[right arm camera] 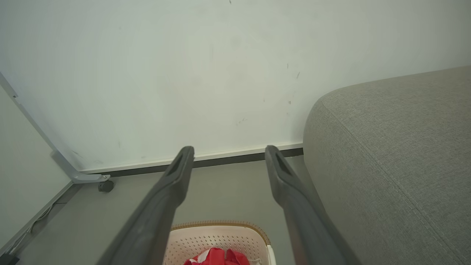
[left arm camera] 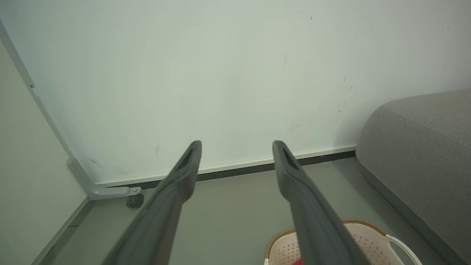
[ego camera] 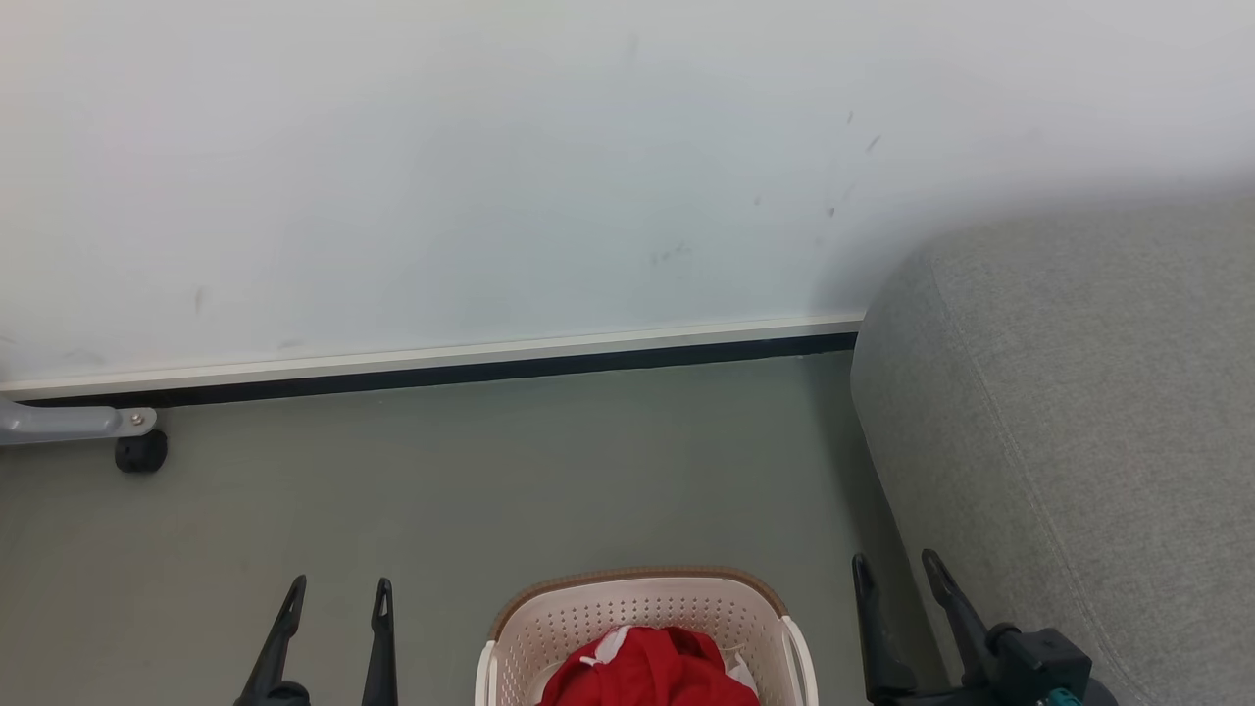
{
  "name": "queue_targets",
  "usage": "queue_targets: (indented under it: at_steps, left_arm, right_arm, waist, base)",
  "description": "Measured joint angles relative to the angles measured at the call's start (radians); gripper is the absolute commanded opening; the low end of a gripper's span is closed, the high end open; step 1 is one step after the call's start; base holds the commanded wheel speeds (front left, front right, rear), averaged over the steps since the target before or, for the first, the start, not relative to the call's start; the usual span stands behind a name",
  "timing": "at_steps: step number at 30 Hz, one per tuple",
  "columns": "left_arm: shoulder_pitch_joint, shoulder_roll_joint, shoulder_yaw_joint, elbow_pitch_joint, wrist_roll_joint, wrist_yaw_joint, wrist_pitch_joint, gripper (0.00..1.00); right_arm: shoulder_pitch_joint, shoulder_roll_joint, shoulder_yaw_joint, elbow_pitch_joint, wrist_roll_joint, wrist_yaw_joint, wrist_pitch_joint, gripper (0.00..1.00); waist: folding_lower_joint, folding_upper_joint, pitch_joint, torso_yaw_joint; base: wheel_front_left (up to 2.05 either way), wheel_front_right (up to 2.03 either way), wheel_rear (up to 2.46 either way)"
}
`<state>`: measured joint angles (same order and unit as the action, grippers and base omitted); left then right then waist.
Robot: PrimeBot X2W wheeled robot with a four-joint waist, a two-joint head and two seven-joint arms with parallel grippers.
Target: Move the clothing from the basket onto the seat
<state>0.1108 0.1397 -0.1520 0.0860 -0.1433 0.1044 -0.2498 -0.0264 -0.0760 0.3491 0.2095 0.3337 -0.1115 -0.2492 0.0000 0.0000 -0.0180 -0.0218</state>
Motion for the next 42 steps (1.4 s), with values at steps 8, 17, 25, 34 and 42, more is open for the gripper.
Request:
queue_targets:
  at_steps: [8, 17, 25, 34, 42]
  left_arm:
    - [0.0, -0.003, 0.003, 0.003, 0.0, -0.008, 0.0, 1.0]
    - [0.0, -0.006, 0.007, 0.004, 0.0, -0.009, 0.0, 1.0]
    - [-0.001, 0.002, 0.004, 0.0, 0.0, -0.03, 0.0, 1.0]
    - [-0.09, -0.002, -0.03, 0.004, 0.007, -0.063, 0.0, 1.0]
    - [-0.174, -0.015, -0.08, 0.054, 0.015, -0.101, 0.0, 1.0]
  right_arm:
    - [0.001, 0.001, -0.008, 0.001, 0.0, 0.002, 0.0, 1.0]
    - [0.007, 0.002, -0.011, 0.001, -0.002, 0.003, 0.0, 1.0]
    - [0.016, 0.003, -0.021, -0.022, -0.009, 0.006, 0.0, 1.0]
    - [-0.007, 0.003, -0.067, -0.073, -0.017, 0.006, 0.0, 1.0]
    - [-0.083, 0.002, -0.095, -0.111, -0.024, 0.006, 0.0, 1.0]
  waist:
    - [0.0, 0.0, 0.001, -0.001]
    - [0.0, 0.0, 0.005, 0.0]
    - [0.0, 0.0, 0.035, -0.003]
    - [0.0001, 0.0001, 0.135, -0.011]
    - [0.0001, 0.0001, 0.228, -0.024]
  base:
    - [0.0, 0.0, 0.0]
    - [0.0, 0.0, 0.0]
    - [0.0, 0.0, 0.0]
    - [0.0, 0.0, 0.0]
    - [0.0, 0.0, 0.0]
